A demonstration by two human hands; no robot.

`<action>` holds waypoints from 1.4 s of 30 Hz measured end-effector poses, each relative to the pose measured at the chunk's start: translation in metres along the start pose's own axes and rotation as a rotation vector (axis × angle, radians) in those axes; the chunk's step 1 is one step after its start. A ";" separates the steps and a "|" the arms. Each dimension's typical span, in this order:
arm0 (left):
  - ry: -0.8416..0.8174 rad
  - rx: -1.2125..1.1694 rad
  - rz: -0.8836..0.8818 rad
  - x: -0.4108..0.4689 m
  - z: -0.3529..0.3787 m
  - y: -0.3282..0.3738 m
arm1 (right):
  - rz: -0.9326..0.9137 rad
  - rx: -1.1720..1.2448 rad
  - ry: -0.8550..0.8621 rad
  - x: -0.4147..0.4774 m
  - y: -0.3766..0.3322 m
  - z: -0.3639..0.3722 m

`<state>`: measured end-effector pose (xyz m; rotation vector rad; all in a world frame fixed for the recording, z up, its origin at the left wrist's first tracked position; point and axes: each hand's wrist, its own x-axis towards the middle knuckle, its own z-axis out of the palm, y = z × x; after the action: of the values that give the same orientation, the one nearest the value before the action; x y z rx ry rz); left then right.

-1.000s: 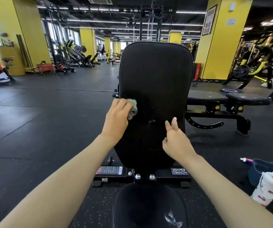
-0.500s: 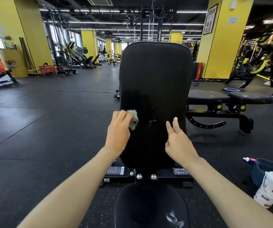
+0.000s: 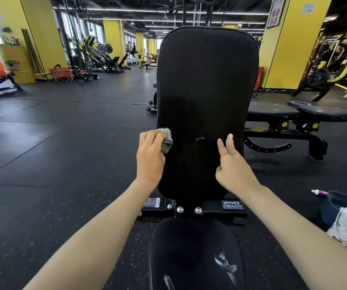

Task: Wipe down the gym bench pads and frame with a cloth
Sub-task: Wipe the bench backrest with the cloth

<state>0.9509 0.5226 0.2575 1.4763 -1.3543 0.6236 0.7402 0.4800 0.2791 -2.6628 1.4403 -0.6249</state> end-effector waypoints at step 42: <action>-0.378 0.060 0.287 -0.013 -0.004 0.014 | 0.201 -0.115 -0.026 0.007 -0.039 -0.002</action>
<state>0.9357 0.5340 0.2520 1.5106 -1.8772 0.5865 0.7737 0.4969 0.2918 -2.5498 1.7578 -0.5030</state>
